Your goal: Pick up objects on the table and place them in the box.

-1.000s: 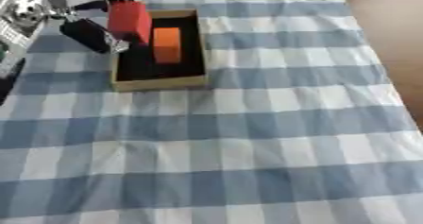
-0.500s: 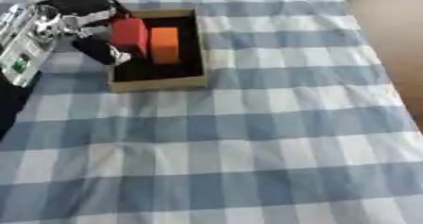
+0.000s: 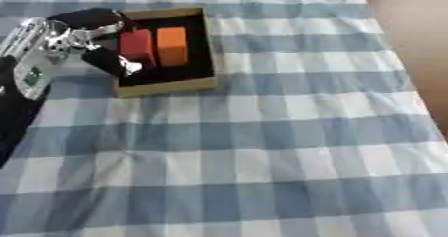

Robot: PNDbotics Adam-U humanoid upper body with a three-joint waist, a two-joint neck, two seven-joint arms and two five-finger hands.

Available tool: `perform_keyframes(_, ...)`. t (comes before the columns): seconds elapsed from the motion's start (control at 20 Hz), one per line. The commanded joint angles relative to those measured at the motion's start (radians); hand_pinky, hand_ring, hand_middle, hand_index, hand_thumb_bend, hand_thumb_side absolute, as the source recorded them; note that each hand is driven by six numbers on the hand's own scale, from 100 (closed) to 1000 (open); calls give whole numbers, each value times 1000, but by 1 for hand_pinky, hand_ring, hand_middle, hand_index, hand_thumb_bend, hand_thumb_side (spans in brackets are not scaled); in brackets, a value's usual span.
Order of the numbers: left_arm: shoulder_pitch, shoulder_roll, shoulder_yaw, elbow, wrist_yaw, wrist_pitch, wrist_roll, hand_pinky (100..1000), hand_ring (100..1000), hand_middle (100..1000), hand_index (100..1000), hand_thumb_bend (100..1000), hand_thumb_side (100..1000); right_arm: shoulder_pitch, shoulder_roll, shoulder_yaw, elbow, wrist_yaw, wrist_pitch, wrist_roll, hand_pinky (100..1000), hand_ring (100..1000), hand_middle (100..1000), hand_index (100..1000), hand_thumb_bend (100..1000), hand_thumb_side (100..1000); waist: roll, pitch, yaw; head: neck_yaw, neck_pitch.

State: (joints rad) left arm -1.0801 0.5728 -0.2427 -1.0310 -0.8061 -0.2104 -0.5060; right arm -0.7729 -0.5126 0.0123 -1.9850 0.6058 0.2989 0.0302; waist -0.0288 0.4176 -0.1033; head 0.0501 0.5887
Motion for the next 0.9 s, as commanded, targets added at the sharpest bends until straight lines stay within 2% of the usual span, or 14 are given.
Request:
perform_keyframes(0.05,-12,13,2,-11,-18,-7,6,778,779,739,826,214,601,-8,-14,-13,-15,-1,5,-3,852,759,460,695,100,803,0,-24,-2,2,-8)
perform_keyframes(0.2,-16,12,7,-23,-35,-4,18,778,784,747,835,274,641,-5,-13,-13,-15,-1,6,-3,852,758,459,695,100,803,1,-25,-1,1,-6)
perform_keyframes(0.25,-18,12,7,-28,-38,-3,21,779,788,756,842,318,659,-4,-13,-13,-15,-1,6,-3,852,758,459,695,100,803,2,-25,-1,1,-5)
perform_keyframes(0.45,-25,18,2,-45,-83,1,28,793,808,769,850,454,617,-2,-12,-14,-15,0,7,-3,852,757,457,693,100,803,3,-29,0,0,-4)
perform_keyframes(0.6,-29,19,3,-60,-114,3,35,796,808,773,852,464,604,1,-10,-14,-15,1,7,-2,852,756,456,692,100,803,4,-33,1,-4,-1)
perform_keyframes(0.65,-31,20,4,-65,-116,4,36,798,809,776,855,449,635,2,-9,-14,-15,2,7,-3,852,756,456,692,100,811,5,-35,2,-6,0)
perform_keyframes(0.75,-34,22,5,-73,-116,6,35,802,813,780,858,487,622,4,-8,-14,-15,3,7,-3,852,755,455,692,100,802,6,-39,4,-8,2)
perform_keyframes(0.9,-37,26,4,-86,-111,7,29,804,813,782,861,478,624,7,-6,-14,-15,6,6,-3,851,755,455,692,100,800,8,-46,7,-11,4)
